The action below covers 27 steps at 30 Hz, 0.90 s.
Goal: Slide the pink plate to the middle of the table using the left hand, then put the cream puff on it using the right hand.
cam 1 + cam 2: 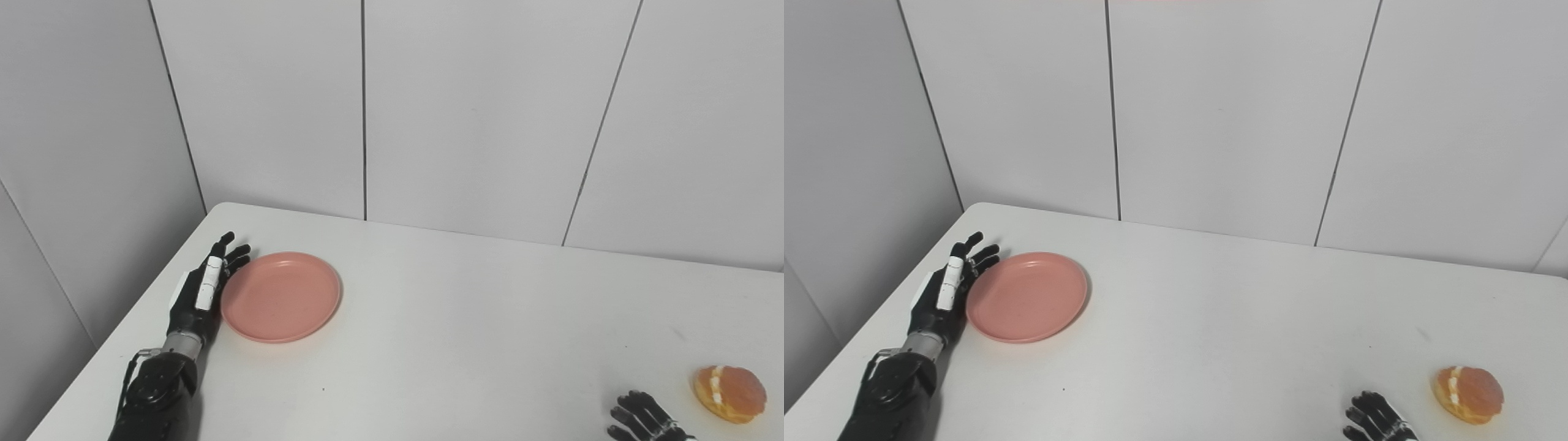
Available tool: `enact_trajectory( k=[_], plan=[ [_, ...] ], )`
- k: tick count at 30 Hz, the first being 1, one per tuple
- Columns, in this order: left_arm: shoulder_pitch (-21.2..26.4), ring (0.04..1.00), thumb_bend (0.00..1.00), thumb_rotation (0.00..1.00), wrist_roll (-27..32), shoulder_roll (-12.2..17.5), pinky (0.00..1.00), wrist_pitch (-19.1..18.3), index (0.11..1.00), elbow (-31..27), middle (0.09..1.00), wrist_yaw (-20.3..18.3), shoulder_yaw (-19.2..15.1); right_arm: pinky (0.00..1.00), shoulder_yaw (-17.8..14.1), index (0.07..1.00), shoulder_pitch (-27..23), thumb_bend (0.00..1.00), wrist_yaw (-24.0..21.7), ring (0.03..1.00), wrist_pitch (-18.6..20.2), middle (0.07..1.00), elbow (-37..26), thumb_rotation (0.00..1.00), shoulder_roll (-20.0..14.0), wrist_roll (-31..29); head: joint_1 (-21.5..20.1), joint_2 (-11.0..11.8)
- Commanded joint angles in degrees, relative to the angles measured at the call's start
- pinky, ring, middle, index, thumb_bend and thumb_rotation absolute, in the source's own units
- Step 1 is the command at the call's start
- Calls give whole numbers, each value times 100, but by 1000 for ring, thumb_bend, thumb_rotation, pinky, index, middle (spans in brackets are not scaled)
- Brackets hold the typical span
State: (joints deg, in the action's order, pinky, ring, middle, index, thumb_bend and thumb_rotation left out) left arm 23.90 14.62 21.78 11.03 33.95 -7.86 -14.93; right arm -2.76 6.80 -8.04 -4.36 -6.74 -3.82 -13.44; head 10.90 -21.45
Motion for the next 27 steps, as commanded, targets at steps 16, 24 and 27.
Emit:
enact_trajectory(
  k=[16,24,27],
  plan=[
    [28,875,958,938,-20,-352,804,-663,897,-819,859,-83,398,756,114,769,286,752,92,793,490,800,305,947,42,96,-64,-31],
    [120,857,925,957,-181,-758,795,-938,897,-1048,834,136,608,761,169,773,303,742,120,792,526,801,255,943,70,93,-127,-47],
    [153,858,920,966,-284,-873,805,-1003,897,-1026,830,184,713,765,204,779,319,735,142,795,566,803,201,948,67,100,-142,-60]
  ],
)
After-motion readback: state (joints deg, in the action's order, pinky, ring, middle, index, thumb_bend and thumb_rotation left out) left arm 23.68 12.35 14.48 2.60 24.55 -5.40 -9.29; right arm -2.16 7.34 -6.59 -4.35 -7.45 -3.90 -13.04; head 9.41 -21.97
